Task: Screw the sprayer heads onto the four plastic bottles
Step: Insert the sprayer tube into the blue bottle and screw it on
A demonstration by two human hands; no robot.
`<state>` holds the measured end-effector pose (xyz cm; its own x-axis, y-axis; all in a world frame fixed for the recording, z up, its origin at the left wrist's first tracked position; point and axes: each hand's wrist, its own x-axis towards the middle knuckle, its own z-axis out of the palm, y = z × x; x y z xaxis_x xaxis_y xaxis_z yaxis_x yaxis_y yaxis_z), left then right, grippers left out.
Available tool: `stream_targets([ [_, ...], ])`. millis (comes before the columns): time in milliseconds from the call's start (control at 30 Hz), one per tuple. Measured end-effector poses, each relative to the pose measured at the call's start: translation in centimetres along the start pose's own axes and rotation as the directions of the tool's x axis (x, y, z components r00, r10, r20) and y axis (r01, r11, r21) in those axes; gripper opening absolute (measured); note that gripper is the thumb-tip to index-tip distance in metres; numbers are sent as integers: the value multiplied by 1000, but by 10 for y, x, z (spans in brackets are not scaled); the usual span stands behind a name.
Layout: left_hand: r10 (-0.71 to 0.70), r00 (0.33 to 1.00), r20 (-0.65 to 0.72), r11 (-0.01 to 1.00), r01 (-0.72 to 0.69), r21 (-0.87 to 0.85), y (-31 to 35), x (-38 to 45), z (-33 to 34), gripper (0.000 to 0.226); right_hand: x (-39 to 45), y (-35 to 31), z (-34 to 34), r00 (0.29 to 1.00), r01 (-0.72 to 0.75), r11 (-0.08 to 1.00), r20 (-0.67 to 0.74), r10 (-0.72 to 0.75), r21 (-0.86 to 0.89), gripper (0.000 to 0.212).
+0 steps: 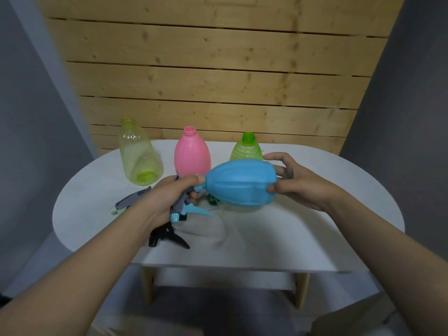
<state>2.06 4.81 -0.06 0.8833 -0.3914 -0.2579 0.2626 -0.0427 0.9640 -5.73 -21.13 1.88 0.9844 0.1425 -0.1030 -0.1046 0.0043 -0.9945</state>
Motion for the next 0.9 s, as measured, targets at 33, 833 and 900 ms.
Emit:
stream_targets([
  [33, 21, 1000, 6, 1000, -21, 4, 1, -2, -2, 5, 0, 0, 0, 1000, 10, 1000, -4, -10, 23, 54],
  [833, 211, 977, -4, 914, -196, 355, 4, -16, -13, 27, -7, 0, 8, 998, -62, 990, 4, 63, -130, 69],
  [900, 224, 974, 9, 913, -214, 347, 4, -15, -13, 29, -8, 0, 11, 997, -59, 979, -61, 47, -194, 67],
])
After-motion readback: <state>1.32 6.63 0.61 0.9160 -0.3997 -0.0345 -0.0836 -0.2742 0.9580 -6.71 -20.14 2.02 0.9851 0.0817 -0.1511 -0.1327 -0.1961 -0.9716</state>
